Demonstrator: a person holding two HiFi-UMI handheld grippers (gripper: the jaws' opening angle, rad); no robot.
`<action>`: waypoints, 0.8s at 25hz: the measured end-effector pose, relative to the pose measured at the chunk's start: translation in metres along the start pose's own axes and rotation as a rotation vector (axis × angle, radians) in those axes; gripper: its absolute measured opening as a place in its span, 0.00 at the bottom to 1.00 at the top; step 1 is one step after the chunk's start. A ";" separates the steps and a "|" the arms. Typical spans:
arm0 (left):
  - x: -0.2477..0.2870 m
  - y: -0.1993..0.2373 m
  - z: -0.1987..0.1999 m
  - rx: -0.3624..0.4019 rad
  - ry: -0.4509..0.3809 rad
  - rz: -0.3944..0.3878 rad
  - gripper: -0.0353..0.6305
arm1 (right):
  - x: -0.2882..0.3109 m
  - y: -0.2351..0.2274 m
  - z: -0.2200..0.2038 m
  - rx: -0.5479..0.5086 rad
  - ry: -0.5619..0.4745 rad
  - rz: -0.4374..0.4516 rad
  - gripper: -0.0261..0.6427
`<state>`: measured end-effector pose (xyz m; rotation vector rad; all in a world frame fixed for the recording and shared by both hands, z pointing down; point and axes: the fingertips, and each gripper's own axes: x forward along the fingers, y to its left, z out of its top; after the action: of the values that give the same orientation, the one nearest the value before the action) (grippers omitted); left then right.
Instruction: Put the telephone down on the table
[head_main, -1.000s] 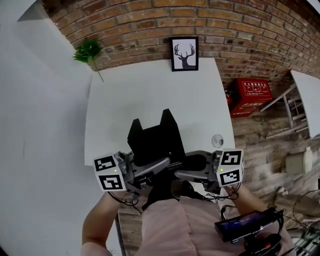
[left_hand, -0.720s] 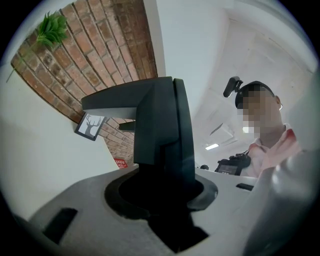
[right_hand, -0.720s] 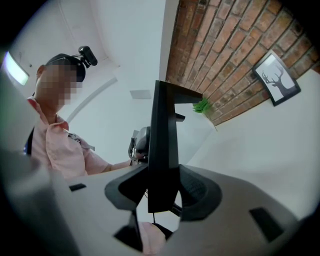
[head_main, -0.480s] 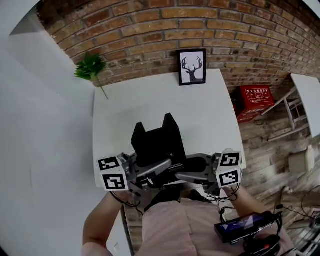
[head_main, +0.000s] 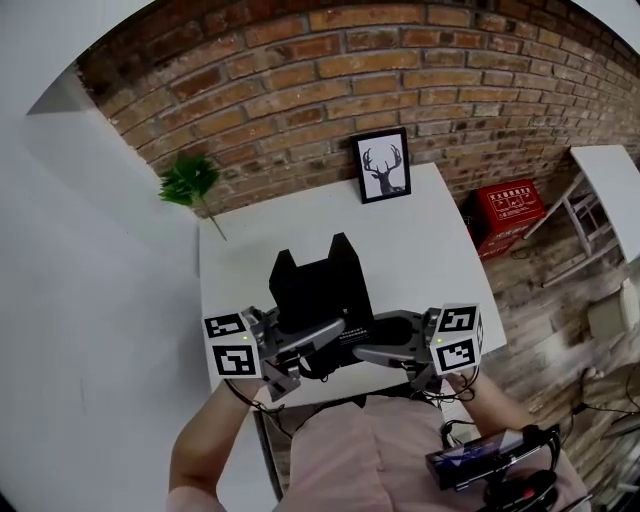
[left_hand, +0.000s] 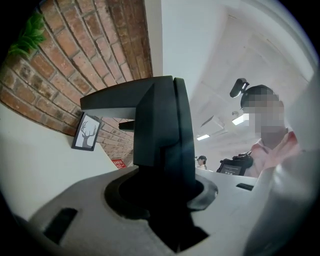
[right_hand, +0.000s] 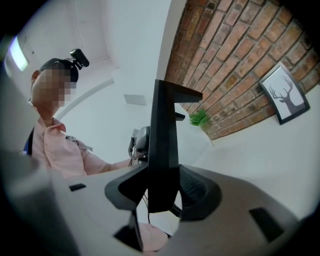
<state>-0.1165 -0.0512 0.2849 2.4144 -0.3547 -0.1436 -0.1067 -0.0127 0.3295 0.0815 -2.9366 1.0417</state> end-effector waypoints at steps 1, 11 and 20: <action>0.000 0.002 0.002 0.000 0.005 -0.002 0.29 | 0.001 -0.002 0.002 0.001 -0.004 -0.003 0.31; 0.009 0.039 0.007 -0.060 0.015 -0.017 0.29 | 0.003 -0.036 0.008 0.057 0.015 -0.033 0.31; 0.014 0.076 0.000 -0.117 0.026 -0.010 0.29 | 0.007 -0.070 0.000 0.121 0.042 -0.045 0.31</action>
<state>-0.1192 -0.1108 0.3348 2.3004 -0.3143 -0.1339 -0.1092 -0.0674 0.3738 0.1252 -2.8187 1.1990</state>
